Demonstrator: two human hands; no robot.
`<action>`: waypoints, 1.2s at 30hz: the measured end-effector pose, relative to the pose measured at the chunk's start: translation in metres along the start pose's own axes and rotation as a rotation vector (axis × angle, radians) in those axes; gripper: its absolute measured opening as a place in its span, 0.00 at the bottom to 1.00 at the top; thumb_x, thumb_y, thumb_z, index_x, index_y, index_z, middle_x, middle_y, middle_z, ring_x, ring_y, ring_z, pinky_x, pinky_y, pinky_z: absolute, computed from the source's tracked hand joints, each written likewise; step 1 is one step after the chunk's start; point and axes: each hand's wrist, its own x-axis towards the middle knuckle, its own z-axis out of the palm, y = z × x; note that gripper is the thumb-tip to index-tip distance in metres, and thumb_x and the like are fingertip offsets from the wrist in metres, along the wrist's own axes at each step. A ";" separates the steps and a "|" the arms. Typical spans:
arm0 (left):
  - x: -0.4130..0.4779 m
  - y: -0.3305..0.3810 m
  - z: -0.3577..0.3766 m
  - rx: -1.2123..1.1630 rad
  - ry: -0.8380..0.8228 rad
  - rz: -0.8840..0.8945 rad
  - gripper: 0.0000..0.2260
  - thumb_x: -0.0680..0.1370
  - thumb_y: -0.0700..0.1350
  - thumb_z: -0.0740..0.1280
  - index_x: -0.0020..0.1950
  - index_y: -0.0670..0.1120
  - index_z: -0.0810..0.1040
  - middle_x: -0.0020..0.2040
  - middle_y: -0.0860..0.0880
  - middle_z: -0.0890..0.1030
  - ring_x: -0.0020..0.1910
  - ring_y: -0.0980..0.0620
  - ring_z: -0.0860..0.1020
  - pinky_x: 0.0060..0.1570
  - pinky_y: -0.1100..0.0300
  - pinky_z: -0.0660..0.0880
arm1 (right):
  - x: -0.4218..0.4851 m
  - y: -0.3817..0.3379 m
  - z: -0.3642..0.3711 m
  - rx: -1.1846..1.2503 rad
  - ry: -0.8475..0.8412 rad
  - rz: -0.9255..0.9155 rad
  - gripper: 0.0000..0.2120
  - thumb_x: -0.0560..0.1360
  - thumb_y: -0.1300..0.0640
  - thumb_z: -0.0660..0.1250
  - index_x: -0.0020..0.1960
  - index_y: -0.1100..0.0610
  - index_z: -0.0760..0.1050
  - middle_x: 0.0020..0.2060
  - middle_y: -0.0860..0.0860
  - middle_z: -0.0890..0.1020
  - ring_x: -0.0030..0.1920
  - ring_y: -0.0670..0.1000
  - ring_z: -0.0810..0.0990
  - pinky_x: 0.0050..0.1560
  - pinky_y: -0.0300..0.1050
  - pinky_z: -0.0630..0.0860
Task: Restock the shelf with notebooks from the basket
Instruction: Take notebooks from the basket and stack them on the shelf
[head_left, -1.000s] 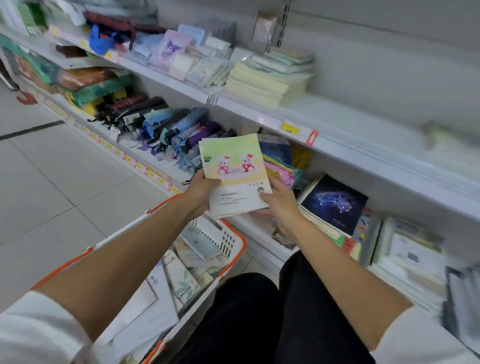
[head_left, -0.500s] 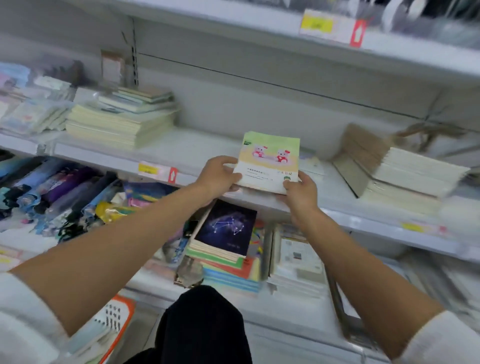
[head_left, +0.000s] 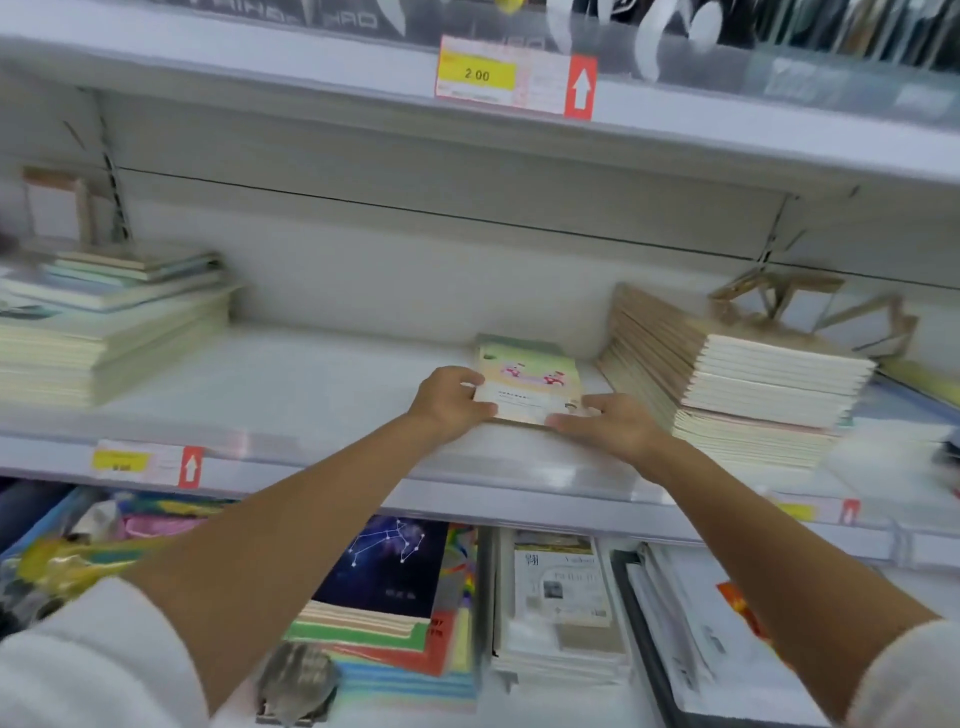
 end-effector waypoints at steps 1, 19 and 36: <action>0.005 0.000 -0.001 -0.008 -0.017 0.008 0.20 0.71 0.39 0.75 0.61 0.43 0.75 0.60 0.43 0.80 0.55 0.47 0.80 0.58 0.54 0.76 | 0.003 0.005 -0.002 -0.029 -0.011 -0.007 0.30 0.71 0.48 0.74 0.67 0.61 0.74 0.63 0.53 0.77 0.60 0.51 0.76 0.53 0.38 0.68; 0.049 -0.011 0.006 -0.039 0.012 0.042 0.12 0.77 0.36 0.68 0.60 0.42 0.77 0.67 0.46 0.73 0.34 0.50 0.80 0.25 0.68 0.70 | 0.066 0.032 0.006 0.010 0.151 -0.076 0.16 0.74 0.60 0.72 0.61 0.57 0.78 0.55 0.53 0.79 0.49 0.48 0.76 0.42 0.31 0.70; 0.038 0.003 -0.011 -0.084 0.054 -0.038 0.13 0.79 0.38 0.63 0.62 0.45 0.71 0.55 0.45 0.76 0.35 0.50 0.76 0.32 0.63 0.70 | 0.057 0.004 0.022 -0.304 0.169 -0.116 0.27 0.72 0.60 0.67 0.69 0.49 0.69 0.63 0.54 0.75 0.59 0.56 0.75 0.60 0.49 0.73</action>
